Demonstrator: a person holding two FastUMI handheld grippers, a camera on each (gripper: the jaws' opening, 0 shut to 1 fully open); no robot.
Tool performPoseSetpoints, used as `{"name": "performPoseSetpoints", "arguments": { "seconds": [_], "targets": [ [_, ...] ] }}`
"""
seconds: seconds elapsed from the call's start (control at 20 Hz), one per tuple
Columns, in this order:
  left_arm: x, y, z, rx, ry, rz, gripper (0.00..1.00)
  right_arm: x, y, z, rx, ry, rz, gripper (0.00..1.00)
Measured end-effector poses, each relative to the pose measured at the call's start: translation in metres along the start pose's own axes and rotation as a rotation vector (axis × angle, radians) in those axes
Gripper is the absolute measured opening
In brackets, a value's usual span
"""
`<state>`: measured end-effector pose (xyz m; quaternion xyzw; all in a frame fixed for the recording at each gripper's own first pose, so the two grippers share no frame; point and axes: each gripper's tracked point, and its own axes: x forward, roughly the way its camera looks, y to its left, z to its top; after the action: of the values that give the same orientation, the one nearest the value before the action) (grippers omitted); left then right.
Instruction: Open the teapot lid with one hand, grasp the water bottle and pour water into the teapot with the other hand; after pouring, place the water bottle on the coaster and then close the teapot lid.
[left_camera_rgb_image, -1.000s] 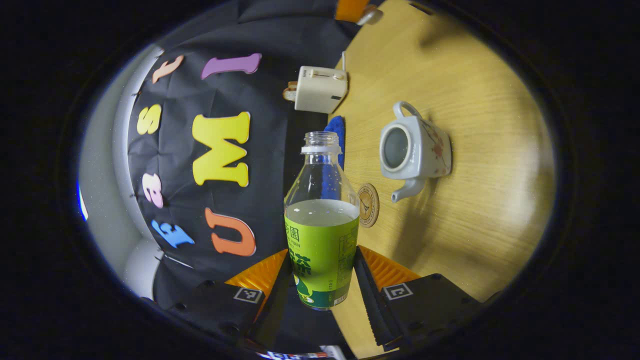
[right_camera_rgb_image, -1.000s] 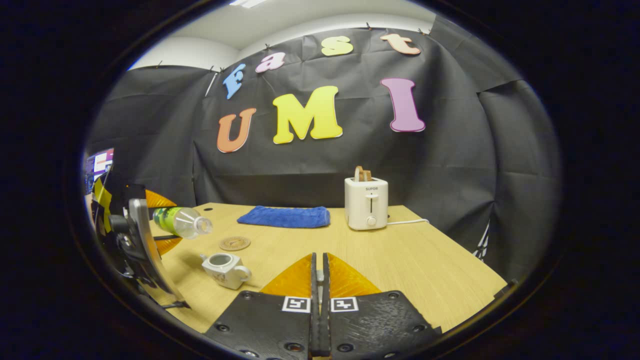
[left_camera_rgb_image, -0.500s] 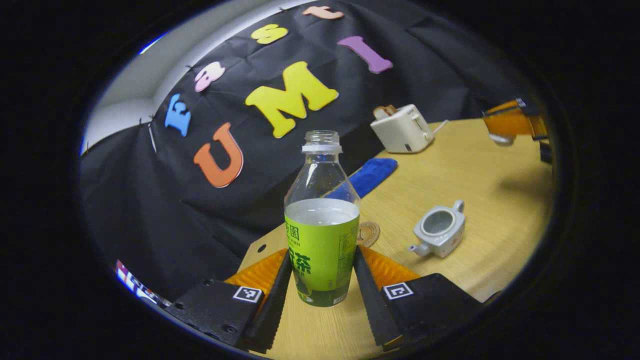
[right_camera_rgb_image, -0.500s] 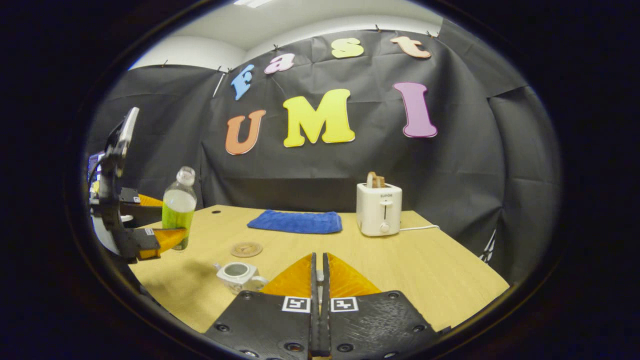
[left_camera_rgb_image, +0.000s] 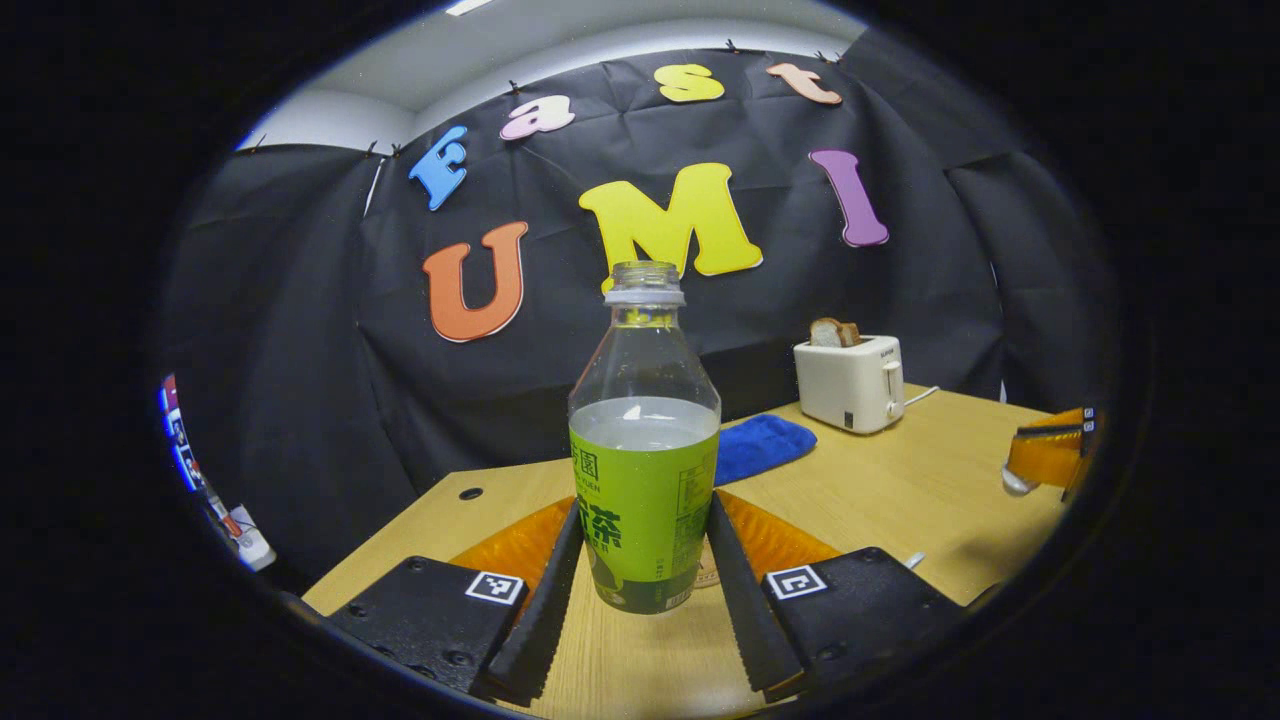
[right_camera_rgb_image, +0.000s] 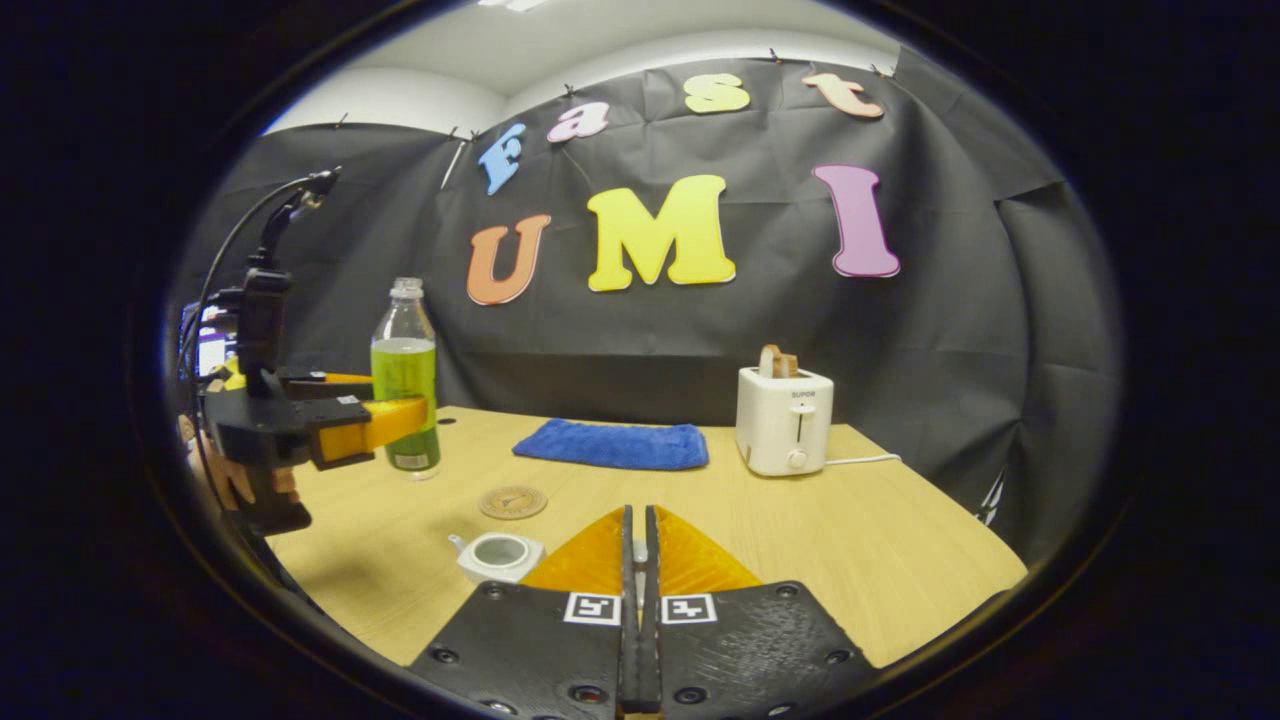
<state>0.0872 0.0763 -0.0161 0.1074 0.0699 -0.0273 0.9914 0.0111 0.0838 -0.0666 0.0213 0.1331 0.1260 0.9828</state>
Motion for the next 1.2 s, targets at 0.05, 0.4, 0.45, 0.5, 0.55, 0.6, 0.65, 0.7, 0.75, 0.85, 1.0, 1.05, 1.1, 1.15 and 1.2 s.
{"name": "performPoseSetpoints", "arguments": {
  "seconds": [0.05, 0.4, 0.45, 0.5, 0.55, 0.6, 0.65, 0.7, 0.75, 0.85, 1.0, 1.05, 1.1, 1.15, 1.2],
  "targets": [
    [0.008, -0.001, 0.003, -0.019, -0.013, -0.003, 0.73, 0.000, 0.001, 0.000, -0.001, 0.001, 0.003, 0.00],
    [0.063, -0.010, -0.007, -0.157, -0.030, -0.029, 0.74, 0.004, 0.003, -0.006, 0.015, 0.011, 0.010, 0.00],
    [0.069, -0.012, -0.012, -0.162, -0.020, -0.030, 0.74, 0.005, 0.003, -0.007, 0.017, 0.014, 0.009, 0.00],
    [0.073, -0.011, -0.015, -0.171, -0.013, -0.031, 0.74, 0.006, 0.002, -0.009, 0.018, 0.017, 0.009, 0.00],
    [0.077, -0.012, -0.020, -0.177, -0.004, -0.033, 0.74, 0.007, 0.001, -0.010, 0.019, 0.021, 0.008, 0.00],
    [0.082, -0.012, -0.024, -0.178, 0.007, -0.033, 0.74, 0.007, 0.001, -0.011, 0.021, 0.024, 0.007, 0.00],
    [0.085, -0.011, -0.028, -0.178, 0.018, -0.030, 0.75, 0.008, 0.000, -0.012, 0.022, 0.026, 0.007, 0.00],
    [0.088, -0.012, -0.033, -0.180, 0.030, -0.032, 0.75, 0.008, 0.000, -0.014, 0.023, 0.028, 0.006, 0.00],
    [0.090, -0.013, -0.038, -0.186, 0.041, -0.039, 0.75, 0.010, 0.000, -0.014, 0.024, 0.031, 0.005, 0.00],
    [0.092, -0.015, -0.044, -0.197, 0.062, -0.051, 0.75, 0.010, 0.000, -0.019, 0.028, 0.041, 0.007, 0.00],
    [0.096, -0.019, -0.050, -0.209, 0.076, -0.062, 0.76, 0.012, 0.003, -0.022, 0.029, 0.050, 0.012, 0.00],
    [0.096, -0.019, -0.052, -0.205, 0.082, -0.062, 0.76, 0.013, 0.003, -0.022, 0.028, 0.051, 0.013, 0.00],
    [0.096, -0.019, -0.055, -0.197, 0.087, -0.060, 0.76, 0.012, 0.003, -0.023, 0.026, 0.051, 0.013, 0.00],
    [0.097, -0.019, -0.057, -0.194, 0.094, -0.060, 0.76, 0.012, 0.003, -0.022, 0.023, 0.051, 0.012, 0.00],
    [0.098, -0.020, -0.060, -0.195, 0.100, -0.062, 0.76, 0.012, 0.002, -0.022, 0.021, 0.049, 0.012, 0.00]
  ]
}}
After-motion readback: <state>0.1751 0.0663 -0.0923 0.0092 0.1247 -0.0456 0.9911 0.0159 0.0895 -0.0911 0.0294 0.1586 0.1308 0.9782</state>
